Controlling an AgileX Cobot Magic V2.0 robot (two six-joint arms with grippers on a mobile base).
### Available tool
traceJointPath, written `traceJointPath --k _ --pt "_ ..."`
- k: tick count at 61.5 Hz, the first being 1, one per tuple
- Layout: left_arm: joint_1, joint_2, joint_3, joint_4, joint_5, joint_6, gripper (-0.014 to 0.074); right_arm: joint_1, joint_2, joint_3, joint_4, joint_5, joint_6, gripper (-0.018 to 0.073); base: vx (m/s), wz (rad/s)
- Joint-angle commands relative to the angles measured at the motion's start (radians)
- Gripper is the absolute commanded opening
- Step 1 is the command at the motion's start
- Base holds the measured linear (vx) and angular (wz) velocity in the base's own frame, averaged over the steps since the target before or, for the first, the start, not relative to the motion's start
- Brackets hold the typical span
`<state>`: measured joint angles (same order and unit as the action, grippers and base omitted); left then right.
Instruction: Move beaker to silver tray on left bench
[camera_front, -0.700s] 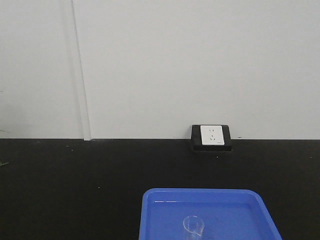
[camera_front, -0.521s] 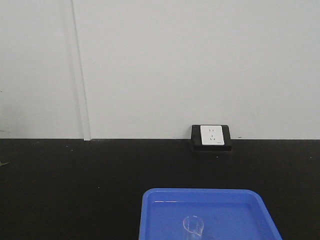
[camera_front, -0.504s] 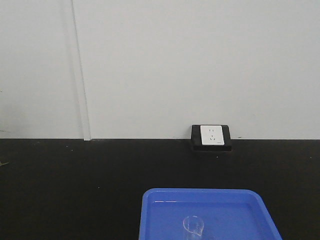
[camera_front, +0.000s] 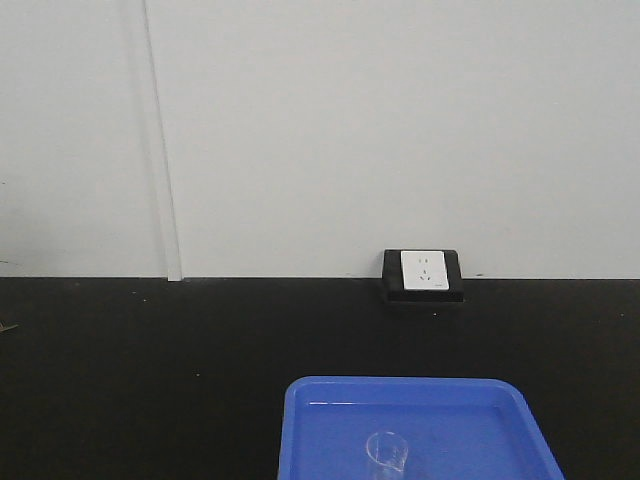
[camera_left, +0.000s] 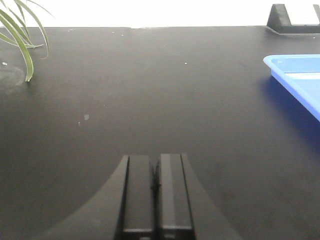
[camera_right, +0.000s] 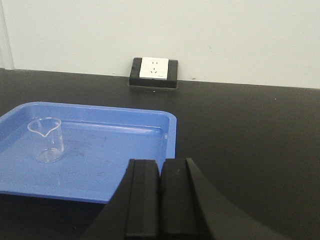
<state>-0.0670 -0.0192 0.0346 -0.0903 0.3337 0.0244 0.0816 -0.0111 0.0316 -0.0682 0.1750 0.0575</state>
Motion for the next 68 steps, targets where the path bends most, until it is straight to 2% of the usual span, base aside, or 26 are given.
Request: traceJointPath --k 1,31,45,57,68 --pt "0.002 -0.007 0.018 -0.005 -0.084 0.000 0.0001 -0.004 -0.012 0.005 -0.004 -0.078 0.000 -0.0011 0.00 0.00" --pt "0.002 -0.007 0.018 -0.005 -0.084 0.000 0.0001 -0.003 -0.012 0.005 -0.011 -0.134 0.001 -0.0011 0.00 0.00" --pt "0.002 -0.007 0.018 -0.005 -0.084 0.000 0.0001 -0.003 0.009 -0.030 0.053 -0.330 0.015 -0.0011 0.00 0.00" --pt "0.002 -0.007 0.018 -0.005 -0.084 0.000 0.0001 -0.003 0.150 -0.200 0.053 -0.258 0.026 -0.0011 0.00 0.00" --pt "0.002 -0.007 0.018 -0.005 -0.084 0.000 0.0001 -0.004 0.310 -0.266 0.053 -0.239 0.026 -0.0007 0.00 0.00"
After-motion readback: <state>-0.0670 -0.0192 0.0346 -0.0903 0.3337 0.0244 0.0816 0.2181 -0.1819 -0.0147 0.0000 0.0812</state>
